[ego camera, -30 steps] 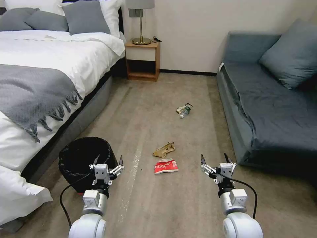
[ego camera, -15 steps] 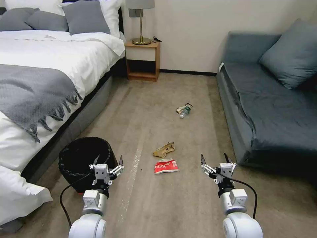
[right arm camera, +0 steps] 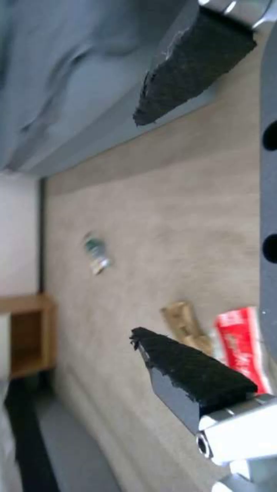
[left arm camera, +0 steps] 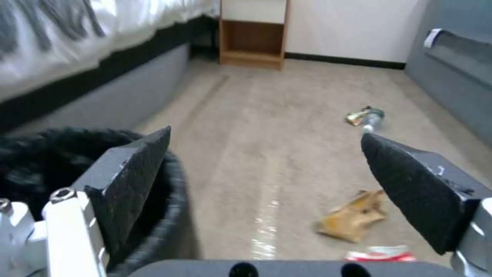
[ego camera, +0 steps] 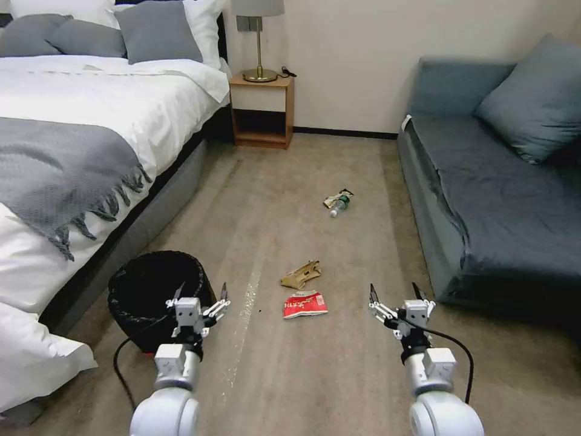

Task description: Pick up the trash bin, then pick up the garbage on the floor and place it into the trash bin.

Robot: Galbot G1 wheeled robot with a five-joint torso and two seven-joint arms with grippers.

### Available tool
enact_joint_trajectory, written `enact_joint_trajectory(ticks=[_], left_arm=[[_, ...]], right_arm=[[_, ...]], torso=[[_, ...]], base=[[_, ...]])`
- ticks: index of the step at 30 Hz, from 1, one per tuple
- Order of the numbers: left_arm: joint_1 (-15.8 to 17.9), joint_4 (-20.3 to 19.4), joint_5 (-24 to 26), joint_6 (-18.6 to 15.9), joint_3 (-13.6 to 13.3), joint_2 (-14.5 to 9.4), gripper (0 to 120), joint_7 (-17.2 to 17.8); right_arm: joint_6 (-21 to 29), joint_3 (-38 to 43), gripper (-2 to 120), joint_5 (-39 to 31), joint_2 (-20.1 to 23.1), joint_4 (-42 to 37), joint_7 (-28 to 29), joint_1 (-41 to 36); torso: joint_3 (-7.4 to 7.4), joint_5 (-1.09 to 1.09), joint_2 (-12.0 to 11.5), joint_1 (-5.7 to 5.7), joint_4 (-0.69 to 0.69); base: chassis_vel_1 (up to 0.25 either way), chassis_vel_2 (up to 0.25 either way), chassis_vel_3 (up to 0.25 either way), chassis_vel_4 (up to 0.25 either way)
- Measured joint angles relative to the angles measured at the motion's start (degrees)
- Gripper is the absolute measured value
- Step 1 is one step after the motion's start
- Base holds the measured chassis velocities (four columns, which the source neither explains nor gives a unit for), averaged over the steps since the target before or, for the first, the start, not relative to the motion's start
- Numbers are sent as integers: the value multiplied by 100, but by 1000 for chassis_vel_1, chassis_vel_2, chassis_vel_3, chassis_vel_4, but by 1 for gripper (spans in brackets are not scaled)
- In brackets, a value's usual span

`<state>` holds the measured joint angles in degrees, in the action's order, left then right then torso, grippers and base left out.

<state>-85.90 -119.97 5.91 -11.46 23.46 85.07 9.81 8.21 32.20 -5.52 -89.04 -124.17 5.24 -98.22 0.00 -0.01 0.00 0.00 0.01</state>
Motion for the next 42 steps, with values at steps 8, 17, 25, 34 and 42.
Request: enact_joint_trajectory(ticks=[8, 17, 25, 34, 42], left_arm=[[255, -571, 752, -654, -165, -349, 100, 621], [211, -537, 770, -590, 85, -503, 100, 608], [151, -433, 771, -605, 332, -524, 97, 668], [395, -272, 1241, -1106, 913, -924, 97, 950], [497, -324, 2248, -2040, 1686, -1514, 97, 1333]], right_arm=[[846, 68, 100, -576, -309, -965, 541, -955], [793, -9, 100, -315, -311, -990, 379, -900], [603, -24, 100, -226, -324, -837, 315, -840], [442, 39, 100, -334, -318, -526, 320, -700], [417, 41, 100, -354, -315, -358, 321, -550]], torso=[[0, -3, 0, 0, -2], [0, 1, 0, 0, -1], [0, 1, -1, 0, -1], [0, 0, -1, 0, -1], [0, 0, -1, 0, -1]], base=[[0, 0, 0, 0], [0, 0, 0, 0], [0, 0, 0, 0], [0, 0, 0, 0], [0, 0, 0, 0]])
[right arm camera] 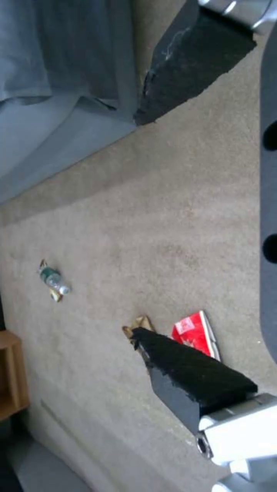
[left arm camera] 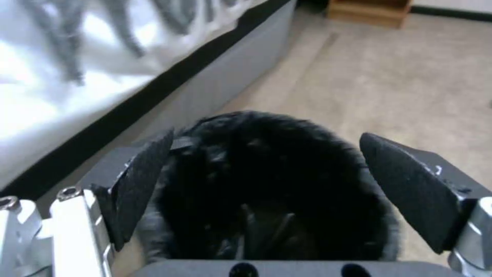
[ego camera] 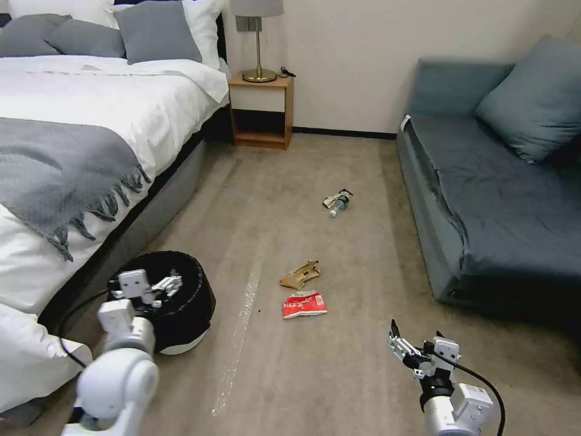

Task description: Pick up the trash bin, then pick up the garbage on the floor and place it into the trash bin.

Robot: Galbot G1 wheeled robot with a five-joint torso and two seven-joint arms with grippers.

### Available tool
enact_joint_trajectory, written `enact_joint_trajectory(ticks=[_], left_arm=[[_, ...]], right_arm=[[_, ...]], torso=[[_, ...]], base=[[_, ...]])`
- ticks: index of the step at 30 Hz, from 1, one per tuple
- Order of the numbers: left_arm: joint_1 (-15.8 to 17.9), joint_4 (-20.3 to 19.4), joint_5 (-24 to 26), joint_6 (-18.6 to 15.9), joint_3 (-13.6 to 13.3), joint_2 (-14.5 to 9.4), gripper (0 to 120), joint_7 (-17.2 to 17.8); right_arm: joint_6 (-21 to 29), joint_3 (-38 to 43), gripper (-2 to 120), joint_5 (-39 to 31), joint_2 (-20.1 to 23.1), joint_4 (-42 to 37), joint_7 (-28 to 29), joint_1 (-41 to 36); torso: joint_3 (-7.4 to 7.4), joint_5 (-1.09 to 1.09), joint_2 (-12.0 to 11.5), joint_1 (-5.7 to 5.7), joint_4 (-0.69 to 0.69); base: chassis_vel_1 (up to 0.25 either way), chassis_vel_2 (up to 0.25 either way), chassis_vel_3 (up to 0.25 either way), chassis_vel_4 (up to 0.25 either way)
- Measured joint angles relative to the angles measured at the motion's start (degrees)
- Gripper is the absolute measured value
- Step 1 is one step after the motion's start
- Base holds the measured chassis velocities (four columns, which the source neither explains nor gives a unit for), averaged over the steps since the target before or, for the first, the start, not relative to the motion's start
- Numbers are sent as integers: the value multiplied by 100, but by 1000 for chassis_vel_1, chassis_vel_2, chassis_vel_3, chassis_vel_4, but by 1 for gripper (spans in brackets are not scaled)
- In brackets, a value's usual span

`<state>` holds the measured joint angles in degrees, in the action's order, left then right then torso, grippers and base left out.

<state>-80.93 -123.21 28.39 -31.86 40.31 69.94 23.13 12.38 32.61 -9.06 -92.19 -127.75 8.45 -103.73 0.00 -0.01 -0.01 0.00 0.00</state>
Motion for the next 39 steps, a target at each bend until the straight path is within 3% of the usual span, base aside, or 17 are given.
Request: enact_joint_trajectory(ticks=[2, 4, 10, 12, 20, 39], left_arm=[[12, 0, 93, -90, 77, -47, 97, 34], [67, 51, 384, -328, 319, -185, 97, 127], [192, 239, 790, -533, 605, -396, 97, 227], [386, 500, 1291, -835, 838, -606, 97, 340], [840, 1010, 1739, -1057, 775, -700, 97, 670], [1279, 2218, 1361, -1043, 389, -480, 96, 696]], right_arm=[[0, 0, 100, -1, 1, 12, 0, 13], [0, -3, 100, -2, 1, 47, 0, 50], [-2, -6, 100, 0, 3, 106, 0, 85], [-55, -14, 100, 41, 4, 183, -1, 105], [-129, -29, 100, 156, 5, 272, -3, 88], [-274, 3, 100, 366, 5, 336, 17, -70]], torso=[[0, 0, 0, 0, 0], [0, 0, 0, 0, 0], [0, 0, 0, 0, 0], [0, 0, 0, 0, 0], [0, 1, 1, 0, 1], [0, 1, 1, 0, 0]], base=[[0, 0, 0, 0], [0, 0, 0, 0], [0, 0, 0, 0], [0, 0, 0, 0], [0, 0, 0, 0], [0, 0, 0, 0]])
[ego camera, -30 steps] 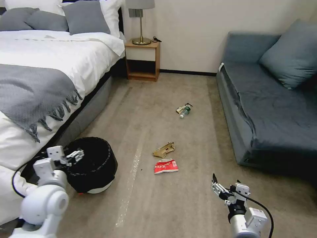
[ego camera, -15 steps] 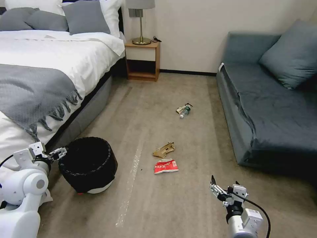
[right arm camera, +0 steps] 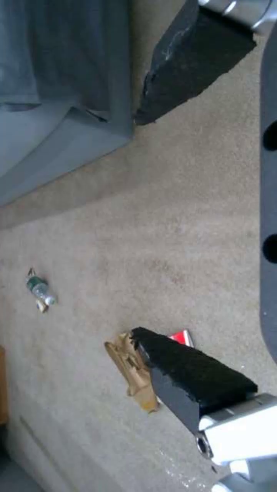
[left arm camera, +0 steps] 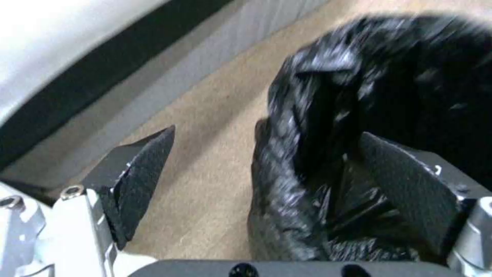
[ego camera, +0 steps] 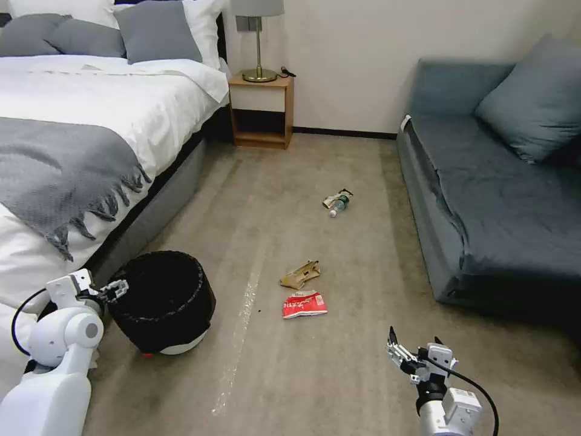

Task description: Pick up the trash bin, then pick up the garbage on the floor and place it into the trash bin.

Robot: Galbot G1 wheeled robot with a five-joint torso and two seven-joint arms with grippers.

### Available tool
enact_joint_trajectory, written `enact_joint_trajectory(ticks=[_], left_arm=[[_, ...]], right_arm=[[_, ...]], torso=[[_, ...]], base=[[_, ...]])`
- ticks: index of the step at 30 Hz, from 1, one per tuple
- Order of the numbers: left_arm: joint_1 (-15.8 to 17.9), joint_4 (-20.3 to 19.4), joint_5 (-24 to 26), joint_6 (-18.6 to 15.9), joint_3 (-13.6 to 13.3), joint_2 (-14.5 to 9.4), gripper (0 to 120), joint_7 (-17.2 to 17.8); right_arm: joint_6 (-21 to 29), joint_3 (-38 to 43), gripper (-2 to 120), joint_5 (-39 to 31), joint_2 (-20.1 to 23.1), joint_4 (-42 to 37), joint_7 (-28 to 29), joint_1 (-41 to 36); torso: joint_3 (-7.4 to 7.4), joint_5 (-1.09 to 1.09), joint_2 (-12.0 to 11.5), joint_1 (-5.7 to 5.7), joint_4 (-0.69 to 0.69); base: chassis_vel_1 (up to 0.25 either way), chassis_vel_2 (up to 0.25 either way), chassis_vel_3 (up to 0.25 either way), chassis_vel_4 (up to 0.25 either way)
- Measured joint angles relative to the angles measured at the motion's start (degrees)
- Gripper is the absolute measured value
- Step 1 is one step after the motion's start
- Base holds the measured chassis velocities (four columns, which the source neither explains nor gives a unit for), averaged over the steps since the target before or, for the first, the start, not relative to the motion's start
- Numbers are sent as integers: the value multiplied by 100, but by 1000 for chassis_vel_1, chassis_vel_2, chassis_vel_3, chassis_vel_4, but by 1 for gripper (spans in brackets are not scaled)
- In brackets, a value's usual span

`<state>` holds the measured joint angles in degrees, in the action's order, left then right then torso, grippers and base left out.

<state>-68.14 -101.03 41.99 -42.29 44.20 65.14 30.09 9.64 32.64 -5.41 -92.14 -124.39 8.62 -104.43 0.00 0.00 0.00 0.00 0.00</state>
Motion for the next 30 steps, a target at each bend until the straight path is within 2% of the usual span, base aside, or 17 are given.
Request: enact_joint_trajectory(ticks=[9, 13, 15, 17, 18, 19, 21, 22, 24, 25, 29, 30], left_arm=[[233, 711, -115, 38, -126, 217, 96, -21], [235, 769, -155, 88, -150, 274, 93, -48], [197, 774, -231, 102, -187, 303, 84, -134], [182, 775, -269, 105, -200, 315, 80, -156], [168, 774, -307, 146, -211, 326, 74, -220], [168, 774, -307, 146, -211, 326, 74, -220], [150, 759, -360, 193, -222, 340, 64, -319], [150, 759, -360, 193, -222, 340, 64, -319], [141, 745, -386, 205, -225, 333, 53, -377], [141, 745, -386, 205, -225, 333, 53, -377], [136, 718, -454, 231, -222, 305, 34, -455], [136, 718, -454, 231, -222, 305, 34, -455]], right_arm=[[-96, -48, 100, 134, 0, 59, 31, -35], [-167, -93, 100, 224, 0, 119, 41, -61], [-199, -110, 100, 252, 0, 152, 51, -70], [-205, -112, 100, 256, 0, 160, 57, -71], [-211, -111, 100, 258, 0, 170, 65, -71], [-211, -111, 100, 258, 0, 170, 65, -71], [-214, -115, 100, 259, 0, 174, 73, -72], [-214, -115, 100, 259, 0, 174, 73, -72], [-215, -120, 100, 259, 0, 172, 74, -75], [-215, -120, 100, 259, 0, 172, 74, -75], [-215, -129, 100, 250, 0, 129, 83, -85], [-215, -129, 100, 250, 0, 129, 83, -85]], torso=[[0, 0, 0, 0, 0], [-1, 4, 0, 0, 0], [0, 3, 0, 0, 0], [0, 1, 0, 0, -1], [0, 3, 0, 0, -1], [0, 3, 0, 0, -1], [-1, 3, 0, 0, -1], [-1, 3, 0, 0, -1], [-1, 2, 0, 0, -1], [-1, 2, 0, 0, -1], [0, -3, 0, 0, 0], [0, -3, 0, 0, 0]], base=[[0, 0, 0, 0], [0, 0, 0, 0], [0, 0, 0, 0], [0, 0, 0, 0], [0, 0, 0, 0], [0, 0, 0, 0], [0, 0, 0, 0], [0, 0, 0, 0], [0, 0, 0, 0], [0, 0, 0, 0], [0, 0, 0, 0], [0, 0, 0, 0]])
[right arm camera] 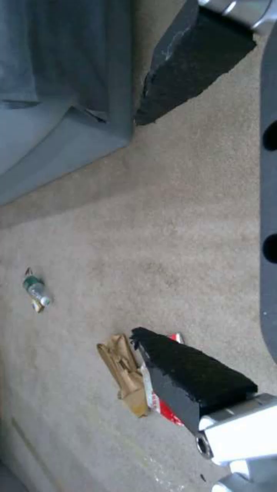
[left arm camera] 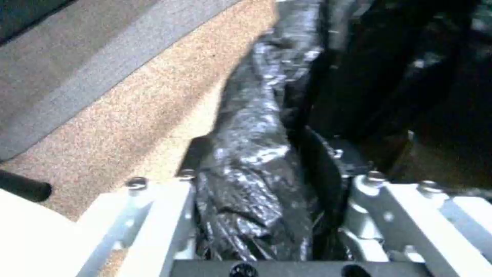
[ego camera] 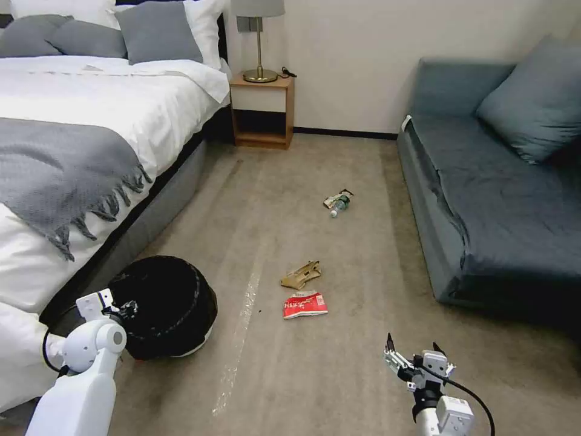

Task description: Pick up the trash bin, then pick up the garbage on the floor and place it into the trash bin.

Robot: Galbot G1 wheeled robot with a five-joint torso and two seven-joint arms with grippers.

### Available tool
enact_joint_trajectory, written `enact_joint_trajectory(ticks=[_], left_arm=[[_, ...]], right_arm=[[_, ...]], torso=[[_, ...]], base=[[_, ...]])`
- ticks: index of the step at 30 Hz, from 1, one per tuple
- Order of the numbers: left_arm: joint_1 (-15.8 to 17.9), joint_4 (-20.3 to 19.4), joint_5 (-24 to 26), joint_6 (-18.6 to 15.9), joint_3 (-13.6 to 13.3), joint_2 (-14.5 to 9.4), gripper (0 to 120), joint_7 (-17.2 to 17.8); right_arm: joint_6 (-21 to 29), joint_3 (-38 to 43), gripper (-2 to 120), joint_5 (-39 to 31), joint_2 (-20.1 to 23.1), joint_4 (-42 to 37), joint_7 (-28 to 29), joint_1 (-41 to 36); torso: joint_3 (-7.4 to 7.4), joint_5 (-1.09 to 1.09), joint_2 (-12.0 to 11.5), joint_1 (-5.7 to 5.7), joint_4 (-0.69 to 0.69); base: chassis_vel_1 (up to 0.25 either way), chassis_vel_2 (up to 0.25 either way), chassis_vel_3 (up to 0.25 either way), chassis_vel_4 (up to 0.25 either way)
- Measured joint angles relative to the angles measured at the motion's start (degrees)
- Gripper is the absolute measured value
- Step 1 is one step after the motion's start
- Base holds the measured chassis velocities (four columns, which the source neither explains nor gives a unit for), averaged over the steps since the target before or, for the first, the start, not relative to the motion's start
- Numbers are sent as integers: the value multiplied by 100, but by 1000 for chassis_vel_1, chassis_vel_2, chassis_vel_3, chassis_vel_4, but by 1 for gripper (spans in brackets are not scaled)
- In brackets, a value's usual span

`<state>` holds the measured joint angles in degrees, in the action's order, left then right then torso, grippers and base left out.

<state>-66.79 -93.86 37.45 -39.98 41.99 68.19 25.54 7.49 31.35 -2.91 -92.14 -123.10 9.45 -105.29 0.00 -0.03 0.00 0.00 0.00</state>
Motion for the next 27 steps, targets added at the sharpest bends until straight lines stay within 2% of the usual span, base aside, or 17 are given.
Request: enact_joint_trajectory(ticks=[6, 20, 27], left_arm=[[13, -26, -116, 103, 14, -32, 8, -137], [-12, -215, -431, 361, 9, -31, 5, -211], [-154, -749, -681, 381, 76, -47, 4, -210]], right_arm=[[6, -9, 100, -8, 0, -41, 5, -7], [16, -7, 100, -53, 0, 7, -12, 28], [-13, -24, 100, -126, 0, -94, -197, 27]], torso=[[0, 0, 0, 0, 1], [0, 3, 0, 0, 1], [0, 3, -1, 0, -1]], base=[[0, 0, 0, 0], [0, 0, 0, 0], [0, 0, 0, 0]])
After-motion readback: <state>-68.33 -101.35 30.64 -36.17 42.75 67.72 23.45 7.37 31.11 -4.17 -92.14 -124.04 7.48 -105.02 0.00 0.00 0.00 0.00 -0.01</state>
